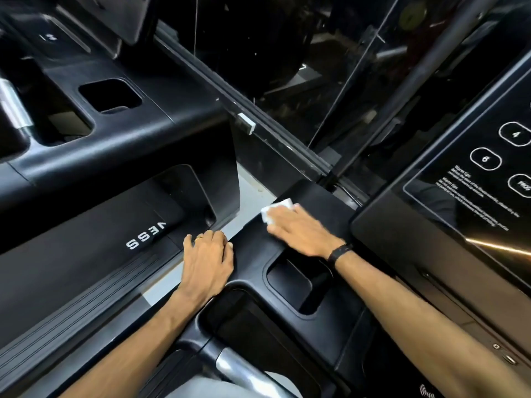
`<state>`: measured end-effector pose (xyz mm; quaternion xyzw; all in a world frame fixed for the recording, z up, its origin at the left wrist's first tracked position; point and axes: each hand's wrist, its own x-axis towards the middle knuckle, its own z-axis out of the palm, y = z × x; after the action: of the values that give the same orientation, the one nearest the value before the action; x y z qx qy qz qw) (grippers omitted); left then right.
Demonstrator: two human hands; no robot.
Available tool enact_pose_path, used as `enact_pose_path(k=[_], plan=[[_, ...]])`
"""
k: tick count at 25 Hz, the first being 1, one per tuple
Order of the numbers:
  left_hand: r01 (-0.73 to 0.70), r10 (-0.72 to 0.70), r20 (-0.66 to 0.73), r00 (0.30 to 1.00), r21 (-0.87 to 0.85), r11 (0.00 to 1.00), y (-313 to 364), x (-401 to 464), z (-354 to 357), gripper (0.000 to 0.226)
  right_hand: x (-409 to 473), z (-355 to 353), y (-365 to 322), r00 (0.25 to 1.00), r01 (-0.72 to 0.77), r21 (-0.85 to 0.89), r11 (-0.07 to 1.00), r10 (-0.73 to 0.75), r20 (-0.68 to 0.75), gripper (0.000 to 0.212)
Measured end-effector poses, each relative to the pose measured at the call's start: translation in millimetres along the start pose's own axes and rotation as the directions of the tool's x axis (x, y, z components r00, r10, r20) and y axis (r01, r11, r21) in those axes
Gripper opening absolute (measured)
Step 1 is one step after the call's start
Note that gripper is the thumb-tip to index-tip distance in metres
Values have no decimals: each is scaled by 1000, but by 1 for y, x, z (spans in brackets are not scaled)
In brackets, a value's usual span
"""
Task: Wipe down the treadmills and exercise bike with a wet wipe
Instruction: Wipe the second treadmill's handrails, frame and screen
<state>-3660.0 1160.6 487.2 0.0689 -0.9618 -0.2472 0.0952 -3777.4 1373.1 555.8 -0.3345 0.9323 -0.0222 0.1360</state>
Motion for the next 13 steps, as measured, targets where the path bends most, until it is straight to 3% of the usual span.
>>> enact_pose_path(k=[2,3,4,6,8,9,11,13], plan=[[-2,2,-11,1000,13,1000,0,-1,1,24,11,-9,26,931,-361,-42,932,357,-79,57],[-2,2,-23,1000,19,1000,1,0,2,23,15,-11,25,892,-446,-38,894,440,-105,63],[-1,1,-34,999,20,1000,1,0,1,21,20,-11,15,907,-413,-17,910,410,-98,62],[-5,7,-55,998,27,1000,1,0,3,20,32,-2,-19,983,-176,22,984,174,64,45],[-6,7,-36,999,22,1000,0,0,3,22,38,-1,-41,968,-66,22,998,59,245,39],[-12,13,-29,999,29,999,-1,0,2,25,43,-5,-33,965,-95,10,995,89,246,43],[-19,21,-24,999,49,999,-1,0,0,34,54,-6,-7,942,-302,-44,952,305,141,61],[-16,18,-25,1000,52,999,0,-1,-2,38,61,-7,-3,900,-397,-41,917,397,179,78]])
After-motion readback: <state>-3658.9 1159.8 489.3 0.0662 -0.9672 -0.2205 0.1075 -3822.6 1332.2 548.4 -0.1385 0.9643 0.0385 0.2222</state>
